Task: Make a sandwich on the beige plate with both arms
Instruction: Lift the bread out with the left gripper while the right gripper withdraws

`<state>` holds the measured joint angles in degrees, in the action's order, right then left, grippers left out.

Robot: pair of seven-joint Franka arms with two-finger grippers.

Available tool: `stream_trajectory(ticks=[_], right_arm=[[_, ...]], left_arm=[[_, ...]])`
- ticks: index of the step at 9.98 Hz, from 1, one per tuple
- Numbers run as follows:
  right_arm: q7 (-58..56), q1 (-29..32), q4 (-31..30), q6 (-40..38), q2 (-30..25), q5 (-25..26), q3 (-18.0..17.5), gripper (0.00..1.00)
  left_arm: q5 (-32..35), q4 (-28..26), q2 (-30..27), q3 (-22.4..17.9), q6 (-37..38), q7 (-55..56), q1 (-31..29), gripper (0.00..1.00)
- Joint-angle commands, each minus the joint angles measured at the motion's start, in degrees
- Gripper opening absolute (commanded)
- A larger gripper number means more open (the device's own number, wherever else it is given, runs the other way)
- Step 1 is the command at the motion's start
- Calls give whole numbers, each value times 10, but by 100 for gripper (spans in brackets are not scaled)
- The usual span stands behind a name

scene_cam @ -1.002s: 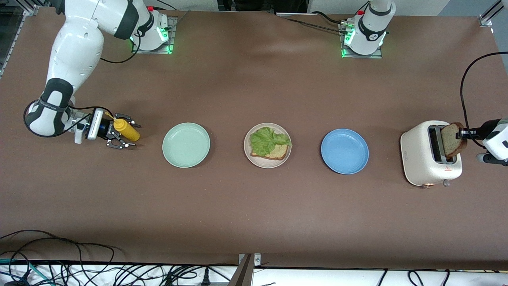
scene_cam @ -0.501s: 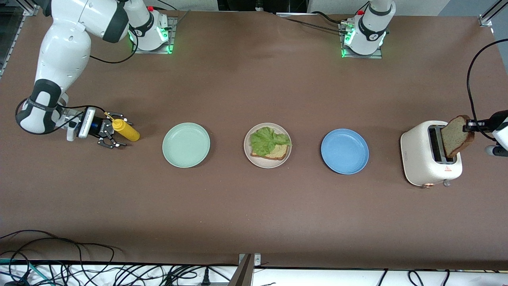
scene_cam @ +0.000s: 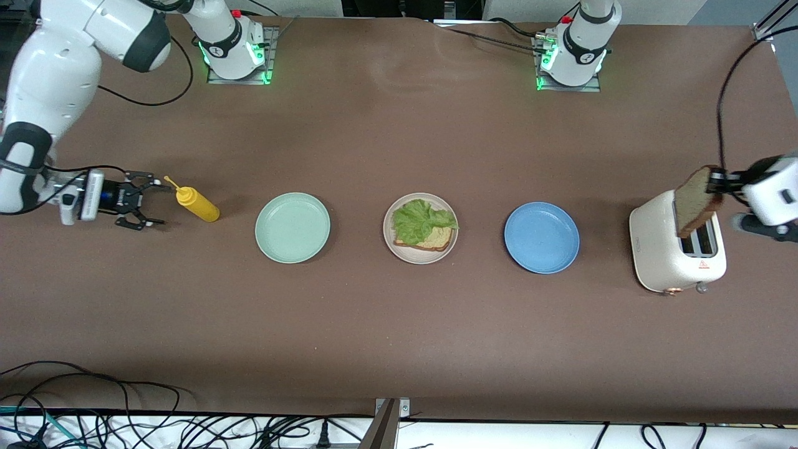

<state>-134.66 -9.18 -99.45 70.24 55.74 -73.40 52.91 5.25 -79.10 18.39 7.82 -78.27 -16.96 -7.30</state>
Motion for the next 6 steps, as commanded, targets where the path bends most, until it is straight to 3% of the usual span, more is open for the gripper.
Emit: stream_trajectory(ticks=[1, 4, 6], right_arm=[[120, 49, 126, -48, -1, 62, 7, 100], [290, 46, 220, -120, -3, 71, 64, 100], [417, 45, 267, -149, -12, 66, 68, 100]], left_arm=[[-99, 11, 23, -1, 13, 42, 56, 0], [-251, 12, 56, -1, -20, 227, 151, 0], [-374, 11, 84, -1, -47, 242, 174, 0]])
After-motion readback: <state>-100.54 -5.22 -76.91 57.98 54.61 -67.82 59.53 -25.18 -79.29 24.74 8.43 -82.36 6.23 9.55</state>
